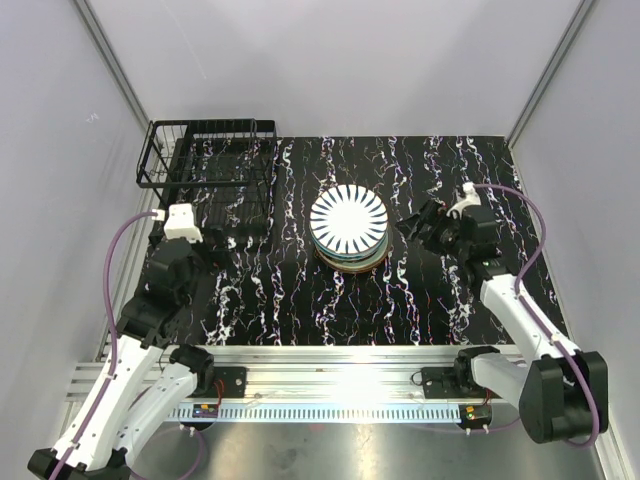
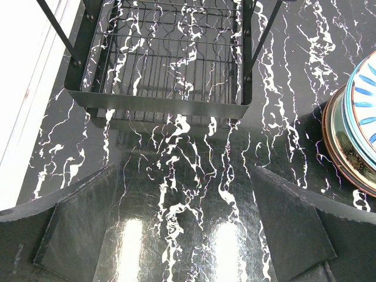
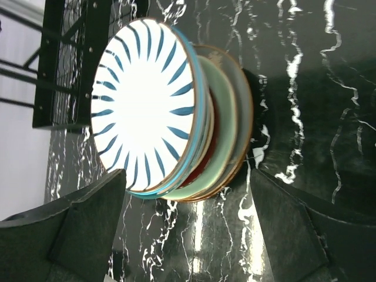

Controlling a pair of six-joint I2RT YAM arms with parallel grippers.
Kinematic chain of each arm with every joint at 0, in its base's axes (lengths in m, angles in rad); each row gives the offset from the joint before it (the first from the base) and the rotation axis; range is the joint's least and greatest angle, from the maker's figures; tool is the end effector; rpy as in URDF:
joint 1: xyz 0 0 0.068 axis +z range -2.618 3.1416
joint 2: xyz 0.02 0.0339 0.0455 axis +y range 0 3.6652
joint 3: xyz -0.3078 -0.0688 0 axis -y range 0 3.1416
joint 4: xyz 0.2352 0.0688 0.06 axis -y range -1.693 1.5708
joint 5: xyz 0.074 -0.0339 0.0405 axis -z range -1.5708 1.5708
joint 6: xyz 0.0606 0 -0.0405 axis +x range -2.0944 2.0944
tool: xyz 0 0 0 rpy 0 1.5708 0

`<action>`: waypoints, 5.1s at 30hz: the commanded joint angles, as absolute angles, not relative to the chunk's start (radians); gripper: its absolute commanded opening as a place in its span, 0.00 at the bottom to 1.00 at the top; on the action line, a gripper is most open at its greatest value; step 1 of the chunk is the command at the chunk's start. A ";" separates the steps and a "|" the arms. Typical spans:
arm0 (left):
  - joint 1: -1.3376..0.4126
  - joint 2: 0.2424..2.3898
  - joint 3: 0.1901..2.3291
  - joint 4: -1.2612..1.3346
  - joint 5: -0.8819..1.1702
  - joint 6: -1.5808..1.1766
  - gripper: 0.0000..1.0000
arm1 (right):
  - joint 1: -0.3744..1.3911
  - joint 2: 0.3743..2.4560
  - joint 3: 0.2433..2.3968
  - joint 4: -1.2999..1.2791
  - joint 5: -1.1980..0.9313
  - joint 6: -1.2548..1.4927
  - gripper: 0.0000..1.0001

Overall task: Load the plates into the dish rack
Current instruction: Grab a plate with the left arm

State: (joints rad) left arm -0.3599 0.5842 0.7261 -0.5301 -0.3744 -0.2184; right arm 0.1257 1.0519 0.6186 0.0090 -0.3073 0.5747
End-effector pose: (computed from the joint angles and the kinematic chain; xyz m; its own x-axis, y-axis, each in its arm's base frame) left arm 0.1092 -0.0174 0.3266 -0.3482 -0.0844 -0.9336 -0.0661 0.9957 -0.0654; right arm 0.2220 0.0465 0.2822 -0.5564 0.4519 -0.6972 -0.1078 0.7928 0.5999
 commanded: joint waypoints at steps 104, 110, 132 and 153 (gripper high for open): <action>-0.360 0.560 0.742 -0.497 -0.344 -0.227 0.99 | 0.462 1.548 1.278 -0.492 0.265 0.403 0.00; -0.360 0.609 0.773 -0.512 -0.292 -0.268 0.99 | 0.462 1.516 1.278 -0.528 0.213 0.405 0.00; -0.362 0.887 0.643 -0.146 0.327 -0.693 0.99 | 0.459 1.367 1.161 -0.568 0.058 0.575 0.00; -0.428 1.032 0.637 0.003 0.305 -0.761 0.99 | 0.457 1.466 1.155 -0.586 0.172 0.617 0.41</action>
